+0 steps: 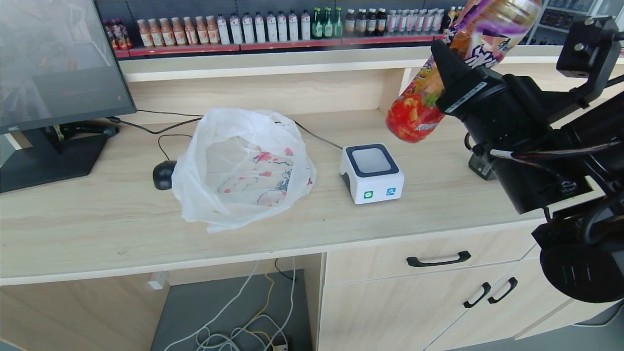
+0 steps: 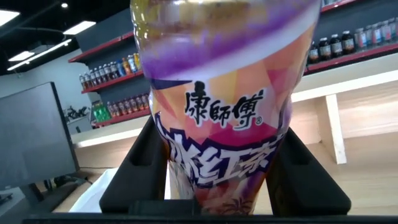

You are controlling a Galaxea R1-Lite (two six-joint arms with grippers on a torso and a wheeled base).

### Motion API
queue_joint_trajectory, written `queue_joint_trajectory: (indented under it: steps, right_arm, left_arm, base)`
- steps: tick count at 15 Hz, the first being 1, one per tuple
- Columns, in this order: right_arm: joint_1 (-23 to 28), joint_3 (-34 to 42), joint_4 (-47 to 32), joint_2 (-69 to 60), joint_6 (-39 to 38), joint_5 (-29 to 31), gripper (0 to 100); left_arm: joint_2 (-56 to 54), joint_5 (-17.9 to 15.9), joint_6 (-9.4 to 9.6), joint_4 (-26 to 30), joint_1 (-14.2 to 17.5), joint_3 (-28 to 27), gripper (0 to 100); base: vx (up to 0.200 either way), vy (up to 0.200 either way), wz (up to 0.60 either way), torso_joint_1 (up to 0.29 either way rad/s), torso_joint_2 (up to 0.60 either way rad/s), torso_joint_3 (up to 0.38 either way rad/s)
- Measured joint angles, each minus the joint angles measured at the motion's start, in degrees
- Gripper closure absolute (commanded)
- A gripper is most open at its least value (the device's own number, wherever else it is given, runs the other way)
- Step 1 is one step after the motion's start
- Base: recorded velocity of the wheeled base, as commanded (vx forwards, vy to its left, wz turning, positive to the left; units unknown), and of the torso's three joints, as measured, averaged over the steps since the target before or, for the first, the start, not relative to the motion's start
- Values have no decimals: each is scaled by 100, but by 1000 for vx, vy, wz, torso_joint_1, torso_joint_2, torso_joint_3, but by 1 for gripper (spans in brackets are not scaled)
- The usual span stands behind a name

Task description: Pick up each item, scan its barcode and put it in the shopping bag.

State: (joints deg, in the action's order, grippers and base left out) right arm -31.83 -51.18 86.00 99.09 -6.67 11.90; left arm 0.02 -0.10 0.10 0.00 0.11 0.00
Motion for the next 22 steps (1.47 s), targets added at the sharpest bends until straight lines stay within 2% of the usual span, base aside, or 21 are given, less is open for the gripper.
queue_joint_trajectory:
  steps: [4,6,11,18,22]
  right_arm:
    - [55,316,-257,-22,-989,-306,100]
    - [9,358,-279,44,-1826,-501,100]
    - [-77,-202,-294,477,-3540,-367,100]
    - [-41,-332,-313,887,-5710,-251,100]
    - [435,-389,-343,1291,-6521,-233,100]
  left_arm:
    - [0,0,0,0,5,0,0]
    - [0,0,0,0,2,0,0]
    - [0,0,0,0,5,0,0]
    - [0,0,-2,0,5,0,0]
    - [0,0,0,0,7,0,0]
  base:
    - [0,0,0,0,0,0]
    - [0,0,0,0,0,0]
    - [0,0,0,0,0,0]
    - [0,0,0,0,0,0]
    - [0,0,0,0,0,0]
